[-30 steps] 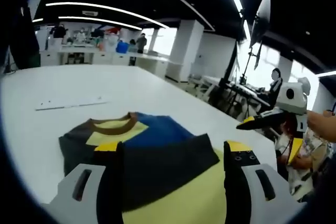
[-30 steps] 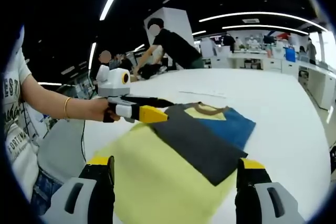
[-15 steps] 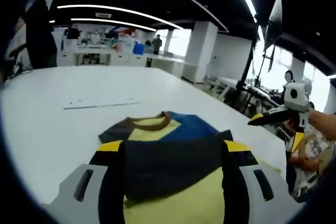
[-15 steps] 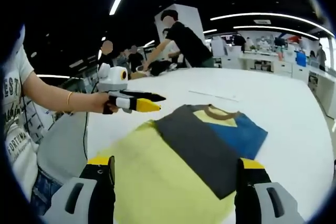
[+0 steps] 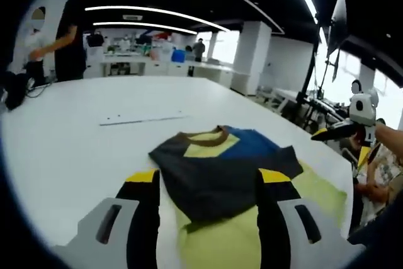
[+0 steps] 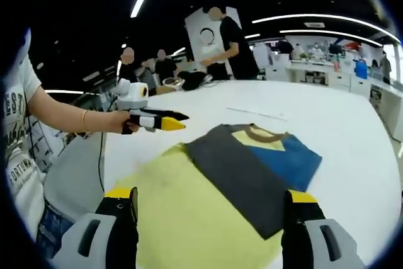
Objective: Fold the garment on the visible template until the final outline fits inside the template.
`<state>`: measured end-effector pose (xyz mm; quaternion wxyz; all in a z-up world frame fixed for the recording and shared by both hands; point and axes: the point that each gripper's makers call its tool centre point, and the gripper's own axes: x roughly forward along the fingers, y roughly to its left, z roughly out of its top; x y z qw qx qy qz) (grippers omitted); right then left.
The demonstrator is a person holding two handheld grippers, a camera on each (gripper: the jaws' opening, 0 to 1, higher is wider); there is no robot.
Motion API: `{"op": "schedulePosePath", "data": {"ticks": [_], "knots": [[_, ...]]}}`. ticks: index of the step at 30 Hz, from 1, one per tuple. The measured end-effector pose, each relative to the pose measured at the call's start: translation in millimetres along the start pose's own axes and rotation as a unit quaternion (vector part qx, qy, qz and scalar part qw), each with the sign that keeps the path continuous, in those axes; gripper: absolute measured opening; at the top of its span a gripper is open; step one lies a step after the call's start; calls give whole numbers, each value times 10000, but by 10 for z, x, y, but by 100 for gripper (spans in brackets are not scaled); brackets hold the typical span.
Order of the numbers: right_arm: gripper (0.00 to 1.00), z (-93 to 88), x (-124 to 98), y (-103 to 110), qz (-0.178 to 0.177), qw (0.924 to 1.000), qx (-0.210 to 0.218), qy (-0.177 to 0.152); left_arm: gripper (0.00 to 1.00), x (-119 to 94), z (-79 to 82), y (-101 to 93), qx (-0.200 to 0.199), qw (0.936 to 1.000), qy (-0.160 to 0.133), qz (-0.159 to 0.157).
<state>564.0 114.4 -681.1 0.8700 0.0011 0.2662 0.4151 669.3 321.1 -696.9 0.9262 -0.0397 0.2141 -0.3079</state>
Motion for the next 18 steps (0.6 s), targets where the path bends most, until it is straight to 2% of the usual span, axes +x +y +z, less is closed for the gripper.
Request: {"op": "schedulePosePath", "data": {"ticks": [9, 18], "knots": [[90, 236, 49, -34, 93, 9998, -72, -131, 53, -75, -54, 2, 64, 10000, 51, 28], [87, 567, 292, -40, 415, 9987, -308, -29, 47, -134, -78, -8, 158, 9998, 82, -8]]}}
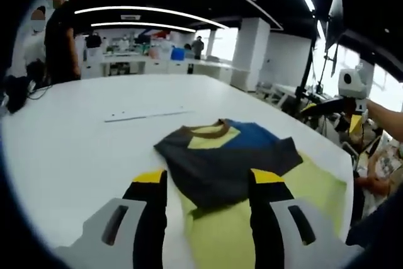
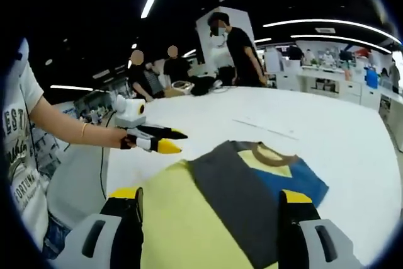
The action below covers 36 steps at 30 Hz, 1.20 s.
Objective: Fold the garment on the visible template until the final outline fits inside the template.
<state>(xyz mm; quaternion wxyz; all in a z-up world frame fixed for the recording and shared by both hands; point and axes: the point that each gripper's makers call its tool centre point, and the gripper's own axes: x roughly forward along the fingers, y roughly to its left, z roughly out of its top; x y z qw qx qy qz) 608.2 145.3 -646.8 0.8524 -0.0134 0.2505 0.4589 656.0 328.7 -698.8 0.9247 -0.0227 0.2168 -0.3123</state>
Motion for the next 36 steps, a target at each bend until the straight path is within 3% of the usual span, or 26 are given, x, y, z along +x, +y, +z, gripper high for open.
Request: {"op": "schedulePosePath", "data": {"ticks": [10, 15, 18, 29, 36], "knots": [[81, 318, 413, 49, 359, 9987, -304, 204, 41, -64, -84, 31, 109, 9999, 98, -14], [75, 478, 654, 32, 476, 9973, -476, 295, 37, -74, -155, 28, 485, 9985, 261, 35], [72, 571, 830, 51, 620, 9962, -528, 324, 34, -70, -170, 41, 494, 9984, 264, 55], [65, 615, 1350, 19, 1004, 9908, -659, 619, 30, -3, -316, 47, 410, 9986, 312, 132], [57, 582, 1677, -33, 1142, 9882, -689, 754, 27, 44, -413, 5, 759, 9960, 436, 171]]}}
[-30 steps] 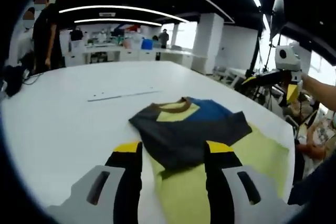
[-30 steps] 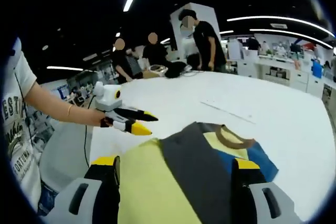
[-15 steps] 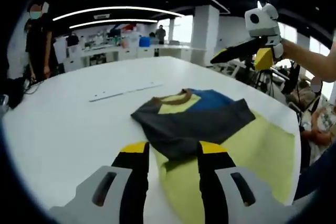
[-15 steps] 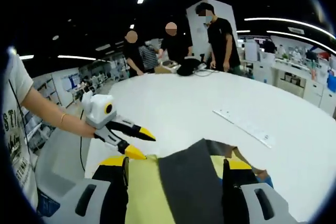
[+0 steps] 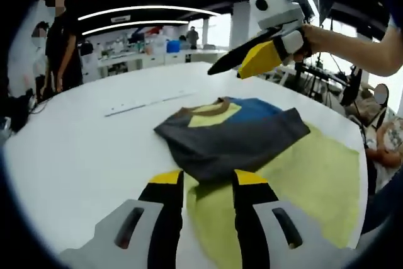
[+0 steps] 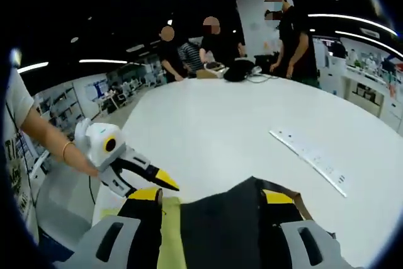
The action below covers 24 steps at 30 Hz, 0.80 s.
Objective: Fold the garment on the visible template until the final outline fits inside the template.
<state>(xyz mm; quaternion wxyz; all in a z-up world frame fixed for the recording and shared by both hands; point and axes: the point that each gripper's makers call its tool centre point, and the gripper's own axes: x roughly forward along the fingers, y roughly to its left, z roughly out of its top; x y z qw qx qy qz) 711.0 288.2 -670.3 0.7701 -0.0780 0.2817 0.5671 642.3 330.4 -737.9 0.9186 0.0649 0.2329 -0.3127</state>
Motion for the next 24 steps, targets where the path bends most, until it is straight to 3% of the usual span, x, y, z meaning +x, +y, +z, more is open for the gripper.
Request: {"op": "schedulePosePath", "data": {"ticks": [6, 19, 24], "knots": [[51, -35, 250, -144, 62, 9999, 34, 85, 23, 40, -102, 35, 492, 9980, 215, 327], [35, -245, 678, -432, 64, 9995, 122, 271, 18, 131, -162, 107, 84, 9982, 131, 579], [32, -275, 797, -556, 31, 9994, 154, 299, 16, 172, -189, 100, 212, 9975, 141, 662]]}}
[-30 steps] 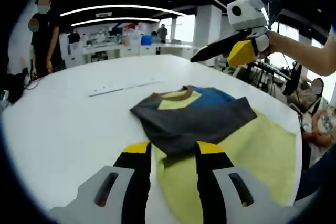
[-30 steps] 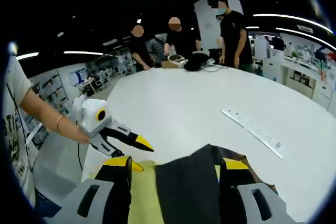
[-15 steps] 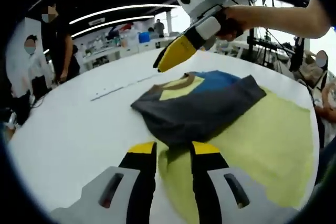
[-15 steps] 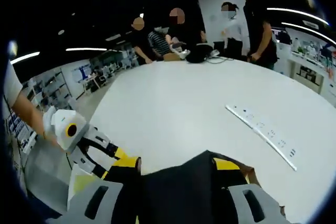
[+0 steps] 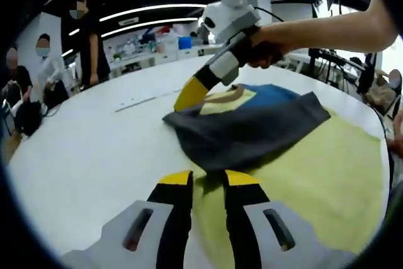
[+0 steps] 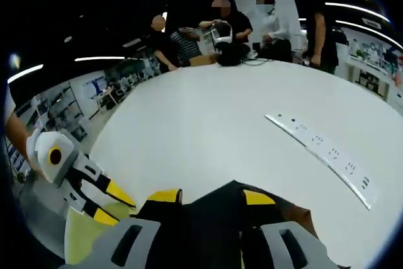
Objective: Fold the garment on the visible template until the final outline fits inside the template.
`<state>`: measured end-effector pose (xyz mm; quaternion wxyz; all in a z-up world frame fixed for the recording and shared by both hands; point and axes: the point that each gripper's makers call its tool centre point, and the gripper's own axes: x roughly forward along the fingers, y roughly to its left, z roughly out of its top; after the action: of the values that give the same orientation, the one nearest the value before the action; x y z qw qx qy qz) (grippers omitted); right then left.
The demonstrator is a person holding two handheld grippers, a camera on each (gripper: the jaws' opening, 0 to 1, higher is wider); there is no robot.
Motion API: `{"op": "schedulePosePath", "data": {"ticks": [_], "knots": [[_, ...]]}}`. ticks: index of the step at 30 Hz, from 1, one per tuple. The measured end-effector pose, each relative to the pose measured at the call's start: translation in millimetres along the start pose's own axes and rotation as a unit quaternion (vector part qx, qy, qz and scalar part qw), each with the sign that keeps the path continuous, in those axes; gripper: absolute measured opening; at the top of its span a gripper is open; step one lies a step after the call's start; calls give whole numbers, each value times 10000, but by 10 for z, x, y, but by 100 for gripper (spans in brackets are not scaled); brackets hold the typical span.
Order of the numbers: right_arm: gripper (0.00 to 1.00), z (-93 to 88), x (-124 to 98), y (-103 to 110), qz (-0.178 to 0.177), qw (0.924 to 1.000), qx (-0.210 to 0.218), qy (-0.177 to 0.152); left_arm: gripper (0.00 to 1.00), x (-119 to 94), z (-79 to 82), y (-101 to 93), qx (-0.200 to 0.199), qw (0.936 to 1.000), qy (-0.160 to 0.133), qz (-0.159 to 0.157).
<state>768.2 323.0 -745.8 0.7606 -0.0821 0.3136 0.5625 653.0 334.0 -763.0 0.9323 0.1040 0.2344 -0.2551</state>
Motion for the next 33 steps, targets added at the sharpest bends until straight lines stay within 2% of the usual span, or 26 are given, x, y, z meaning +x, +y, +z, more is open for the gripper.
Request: {"op": "schedulePosePath", "data": {"ticks": [8, 13, 15, 20, 23, 28, 33], "knots": [[26, -134, 120, -108, 28, 9998, 115, 149, 13, 68, 13, 6, 376, 9993, 26, 82], [22, -205, 158, -161, 78, 9994, 281, 191, 10, 58, 73, -25, 689, 9975, -83, 154], [17, -216, 170, -170, 106, 9990, 397, 167, 9, 62, 50, -17, 980, 9949, 40, 230], [7, -237, 189, -171, 122, 9989, 422, 177, 4, 58, 40, -13, 1023, 9943, 57, 306], [0, -247, 194, -171, 89, 9988, 446, 167, 3, 56, 42, -4, 886, 9955, 42, 336], [0, -234, 191, -105, 155, 9994, 245, 183, 2, 37, 55, 0, 677, 9971, -36, 351], [0, -96, 134, -26, 226, 9997, 50, 14, 2, -11, 69, 59, -22, 9989, -238, 404]]}}
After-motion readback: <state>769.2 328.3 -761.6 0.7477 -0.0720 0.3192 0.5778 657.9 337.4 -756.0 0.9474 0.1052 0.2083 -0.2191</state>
